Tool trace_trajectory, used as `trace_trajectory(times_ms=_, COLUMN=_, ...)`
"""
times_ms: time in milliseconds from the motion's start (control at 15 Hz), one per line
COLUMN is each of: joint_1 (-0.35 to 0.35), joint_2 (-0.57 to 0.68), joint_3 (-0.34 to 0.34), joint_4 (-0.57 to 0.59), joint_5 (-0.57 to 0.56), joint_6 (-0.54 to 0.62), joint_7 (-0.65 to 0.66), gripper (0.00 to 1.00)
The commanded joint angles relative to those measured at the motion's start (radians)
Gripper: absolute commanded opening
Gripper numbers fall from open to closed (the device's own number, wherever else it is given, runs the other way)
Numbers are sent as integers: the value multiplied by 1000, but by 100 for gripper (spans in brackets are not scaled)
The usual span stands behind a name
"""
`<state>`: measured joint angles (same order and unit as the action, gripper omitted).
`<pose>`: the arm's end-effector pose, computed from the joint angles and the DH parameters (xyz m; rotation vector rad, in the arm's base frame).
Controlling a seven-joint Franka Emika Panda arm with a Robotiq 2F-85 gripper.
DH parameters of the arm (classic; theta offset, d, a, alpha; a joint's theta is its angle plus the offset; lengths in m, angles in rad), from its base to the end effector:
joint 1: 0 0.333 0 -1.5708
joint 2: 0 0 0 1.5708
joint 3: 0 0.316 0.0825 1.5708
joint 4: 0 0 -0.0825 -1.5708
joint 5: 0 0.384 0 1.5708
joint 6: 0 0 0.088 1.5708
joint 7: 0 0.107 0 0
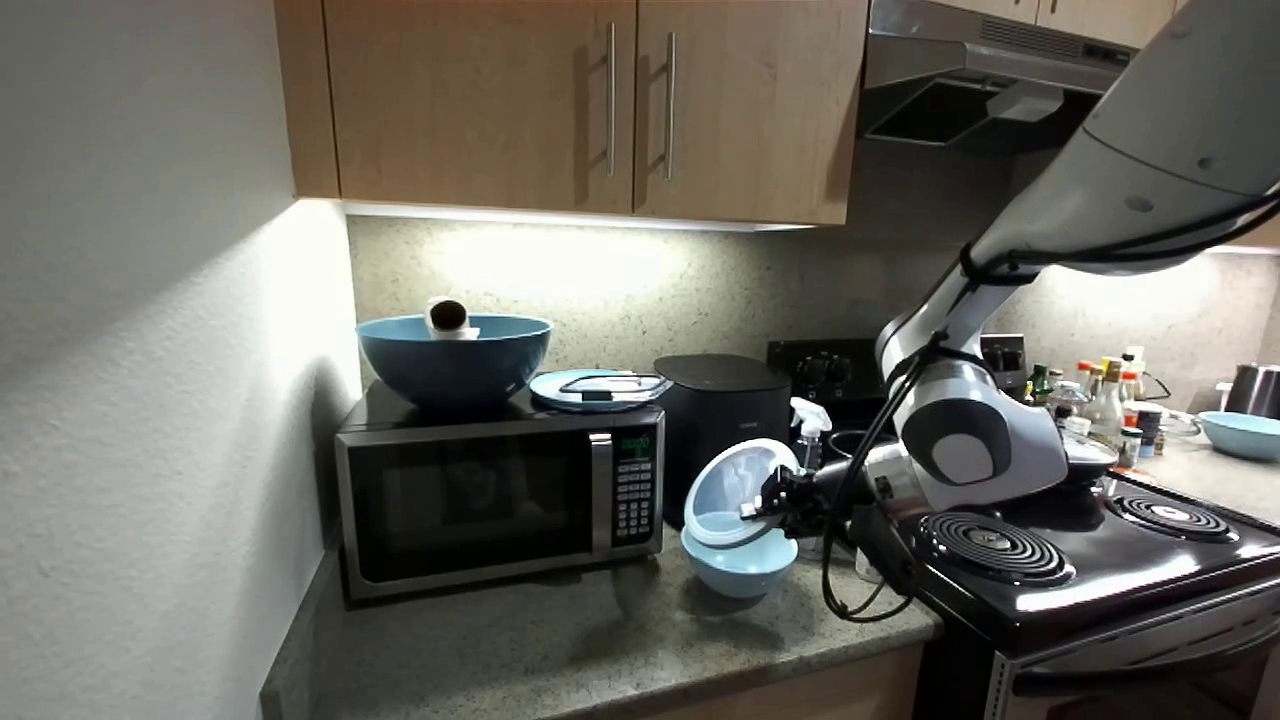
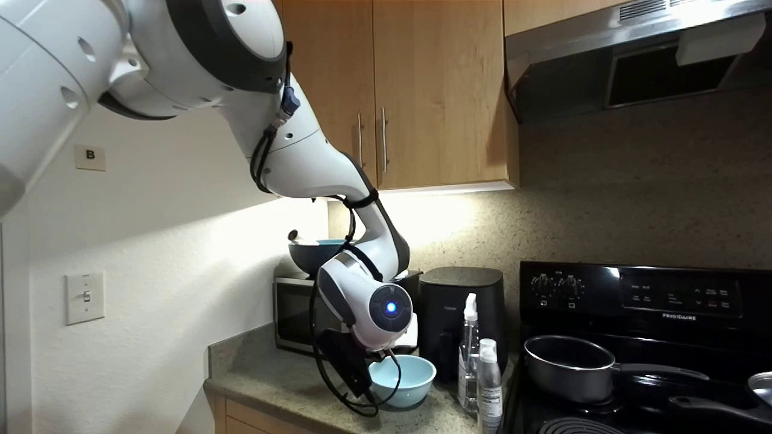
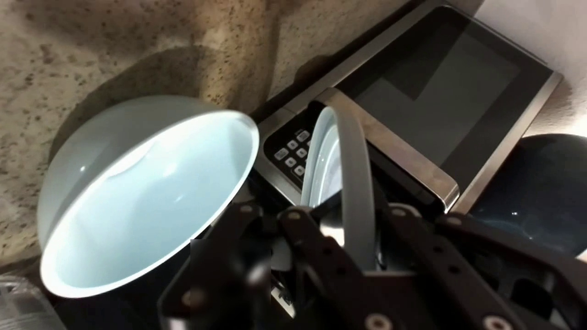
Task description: Put the lid on the blue bowl then remove it
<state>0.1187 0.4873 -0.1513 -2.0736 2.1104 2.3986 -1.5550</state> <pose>0.5802 -0.0126 0.1869 -2.1575 0.3514 -0.9110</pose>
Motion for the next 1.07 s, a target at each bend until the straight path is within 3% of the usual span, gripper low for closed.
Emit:
trace_trajectory(times_ms=0, joint_1=-31, joint_2=18, joint_3=22, joint_4=34, joint_5=3, joint_6=-15, joint_7=39, gripper=1)
trace_trajectory(times_ms=67, joint_1=-28, joint_2=14, joint_3=21, joint_4=20, joint_5=-8, joint_6=-12, joint_7=20, gripper=6)
trace_trajectory(times_ms=333, joint_1=-29, joint_2=19, joint_3=22, joint_4=30, joint_5=-7, joint_6=-12, joint_7=22, gripper=6)
trace_trajectory(times_ms=400, joint_1=-29, joint_2=19, joint_3=22, joint_4=30, joint_5=-7, joint_6=-12, joint_7=22, gripper=1)
trace_trajectory(times_ms=667, joint_1=-93, joint_2=116, joint_3=44, joint_4=78, joint_5=-93, joint_6=-182, joint_7=272, gripper=1)
trace_trajectory(times_ms=1000, joint_1=-135, joint_2=220, joint_3=53, joint_4=148, joint_5=-36, joint_6=-310, joint_7=409, gripper=1)
